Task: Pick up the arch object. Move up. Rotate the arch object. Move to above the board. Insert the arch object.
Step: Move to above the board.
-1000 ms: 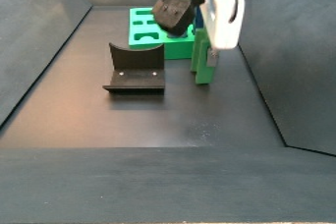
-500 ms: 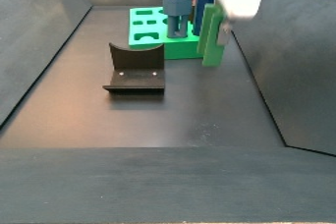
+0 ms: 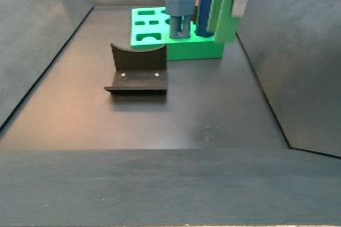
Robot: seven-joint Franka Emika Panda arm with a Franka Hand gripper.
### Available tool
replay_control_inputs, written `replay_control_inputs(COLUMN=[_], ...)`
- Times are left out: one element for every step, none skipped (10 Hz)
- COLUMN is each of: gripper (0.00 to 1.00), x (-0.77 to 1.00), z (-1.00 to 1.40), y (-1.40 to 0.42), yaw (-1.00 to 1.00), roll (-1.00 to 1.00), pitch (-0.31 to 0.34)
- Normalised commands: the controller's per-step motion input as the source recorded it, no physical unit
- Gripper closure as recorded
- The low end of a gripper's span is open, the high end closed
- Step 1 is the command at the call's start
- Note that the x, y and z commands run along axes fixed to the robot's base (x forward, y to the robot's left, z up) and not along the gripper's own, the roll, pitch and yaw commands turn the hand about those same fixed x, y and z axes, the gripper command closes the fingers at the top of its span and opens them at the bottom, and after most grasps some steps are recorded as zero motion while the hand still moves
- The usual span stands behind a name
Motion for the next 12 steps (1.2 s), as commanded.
replay_control_inputs(gripper=[1.0,1.0,1.0,1.0,1.0,1.0,1.0,1.0,1.0,1.0,1.0,1.0], x=[-0.1,-0.08,-0.04,-0.01,0.0,0.0,0.28,0.28,0.28,0.29,0.3,0.3], z=[1.0,0.97,0.74,0.58,0.47,0.19,0.32,0.3,0.31,0.31,0.31,0.31], y=[0.06,0.07,0.06,0.05,0.04,0.04,-1.0,-1.0,-1.0,-1.0,-1.0,-1.0], yaw=[-0.05,-0.05,-0.06,-0.06,-0.06,-0.06,1.0,1.0,1.0,1.0,1.0,1.0], roll=[-0.01,-0.03,-0.04,-0.05,-0.05,-0.06,-0.01,0.0,0.0,-0.01,-0.01,-0.01], pitch=[0.035,0.045,0.061,0.074,0.083,0.091,0.075,0.075,0.081,0.081,0.085,0.091])
